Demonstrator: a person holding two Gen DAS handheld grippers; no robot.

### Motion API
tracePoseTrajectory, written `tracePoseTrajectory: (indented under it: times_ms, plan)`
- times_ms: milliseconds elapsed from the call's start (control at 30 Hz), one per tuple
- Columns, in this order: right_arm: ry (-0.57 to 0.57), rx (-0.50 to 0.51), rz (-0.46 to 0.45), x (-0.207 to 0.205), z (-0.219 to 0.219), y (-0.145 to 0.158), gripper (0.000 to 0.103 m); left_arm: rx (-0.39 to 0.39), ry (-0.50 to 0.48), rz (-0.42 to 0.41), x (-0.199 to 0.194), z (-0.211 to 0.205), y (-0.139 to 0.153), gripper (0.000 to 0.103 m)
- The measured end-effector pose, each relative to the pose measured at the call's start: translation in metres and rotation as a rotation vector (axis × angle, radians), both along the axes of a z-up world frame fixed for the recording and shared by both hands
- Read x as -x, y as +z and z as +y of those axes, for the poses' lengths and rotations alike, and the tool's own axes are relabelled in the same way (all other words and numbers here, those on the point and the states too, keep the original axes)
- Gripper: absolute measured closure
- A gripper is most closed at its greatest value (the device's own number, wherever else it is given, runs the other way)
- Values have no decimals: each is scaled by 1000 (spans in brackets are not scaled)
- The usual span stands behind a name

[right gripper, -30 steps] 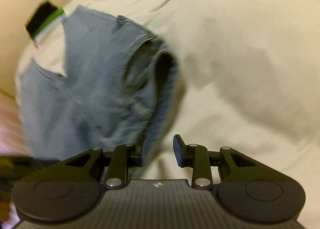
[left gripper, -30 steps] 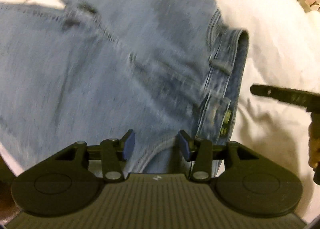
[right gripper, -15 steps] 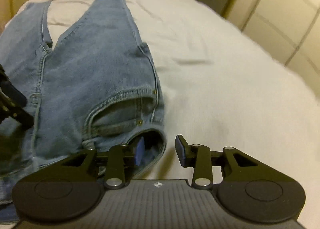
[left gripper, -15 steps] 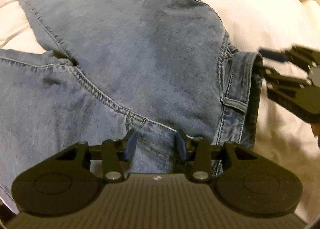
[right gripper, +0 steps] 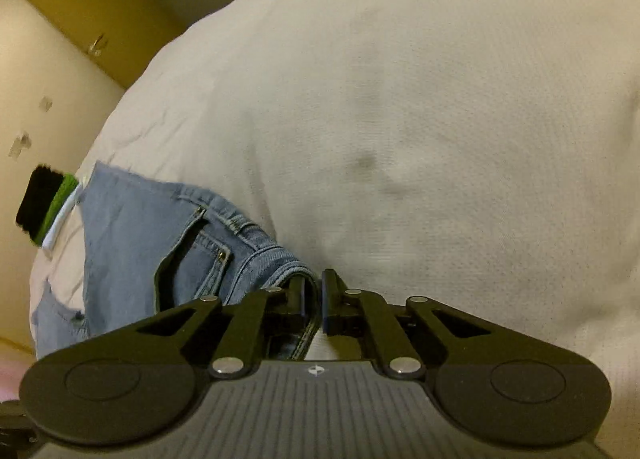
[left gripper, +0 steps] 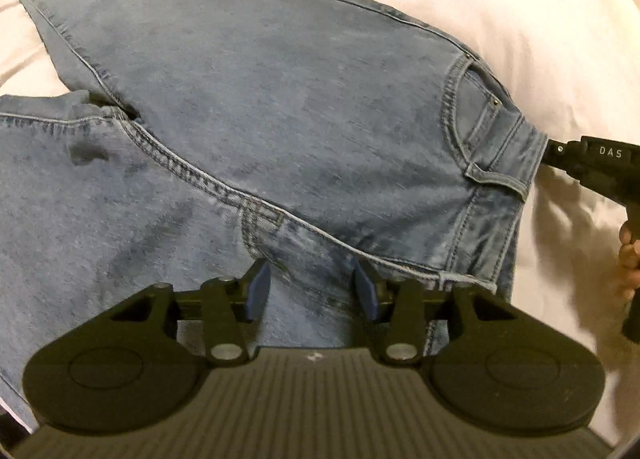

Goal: Fold clothes

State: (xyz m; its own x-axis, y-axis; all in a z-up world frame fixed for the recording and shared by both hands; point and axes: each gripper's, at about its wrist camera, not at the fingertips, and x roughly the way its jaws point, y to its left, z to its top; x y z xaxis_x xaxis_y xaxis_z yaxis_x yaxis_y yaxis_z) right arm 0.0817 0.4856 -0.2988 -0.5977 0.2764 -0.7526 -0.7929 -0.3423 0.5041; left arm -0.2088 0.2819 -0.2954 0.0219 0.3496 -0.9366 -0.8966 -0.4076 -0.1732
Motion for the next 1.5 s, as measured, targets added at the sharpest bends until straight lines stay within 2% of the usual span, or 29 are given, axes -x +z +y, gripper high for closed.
tracePoseTrajectory:
  times_ms: [67,100,133,200,233,333,367,400,433,500,567,600,667,733,767,800,867,933,1000,1100,1167,1200,1267,1300,1367,1433,1467,1500]
  plan:
    - [-7,29,-23,-6,-1,7,68,1,9,-21,-1,-6,3,62]
    - [-18,48,-17,-12,-1,10,64,2,11,-25,-3,-10,6,62]
    - [-34,72,11,-19,-2,13,62,4,10,-24,-6,-14,7,62]
    - [-65,115,84,-24,-3,16,40,10,8,-22,-14,-22,9,62]
    - [-72,126,110,-21,-1,14,38,14,9,-24,-18,-25,8,62]
    - [-69,153,132,-3,11,1,36,22,12,-18,-27,-31,3,61]
    - [-65,166,111,4,15,-5,41,22,12,-12,-29,-32,2,61]
    - [-61,179,89,11,19,-12,71,20,10,-6,-30,-32,1,61]
    - [-53,176,75,16,20,-14,77,18,9,-6,-30,-33,1,61]
    - [-43,103,56,17,12,-3,87,5,9,-19,-30,-37,5,61]
    - [-24,15,27,15,0,12,90,-19,16,-45,-28,-46,9,61]
    - [-38,19,10,11,-2,9,92,-21,22,-50,-29,-50,8,61]
    - [-105,112,3,8,7,-12,88,-6,37,-55,-30,-59,7,61]
    - [-92,118,-42,18,11,-9,81,3,64,-67,-31,-73,15,61]
    - [-75,78,-98,25,8,5,63,7,75,-66,-33,-80,19,61]
    - [-70,21,-167,31,3,21,52,11,82,-64,-35,-89,23,61]
    - [-37,-88,-228,35,-15,51,50,20,90,-66,-38,-107,29,61]
    - [50,-149,-199,41,-40,73,50,31,98,-70,-43,-120,27,61]
    - [216,-154,-161,58,-73,80,54,42,108,-71,-48,-129,22,62]
    - [465,-170,-169,88,-124,64,65,43,109,-32,-55,-131,12,62]
    - [572,-189,-214,100,-155,44,66,46,104,-6,-60,-132,9,62]
    - [614,-192,-269,107,-168,31,67,56,108,-9,-60,-133,10,62]
    - [636,-164,-378,103,-180,14,66,89,123,-24,-60,-137,15,62]
    - [618,-136,-399,97,-181,14,66,102,139,-35,-58,-140,19,62]
    - [588,-54,-441,89,-180,22,65,126,181,-58,-54,-150,32,62]
    - [556,-21,-429,80,-182,44,64,145,206,-43,-50,-160,52,62]
    - [538,-11,-415,75,-183,56,56,155,214,-24,-47,-163,64,62]
    - [523,-12,-401,76,-185,69,44,165,222,-4,-45,-167,76,61]
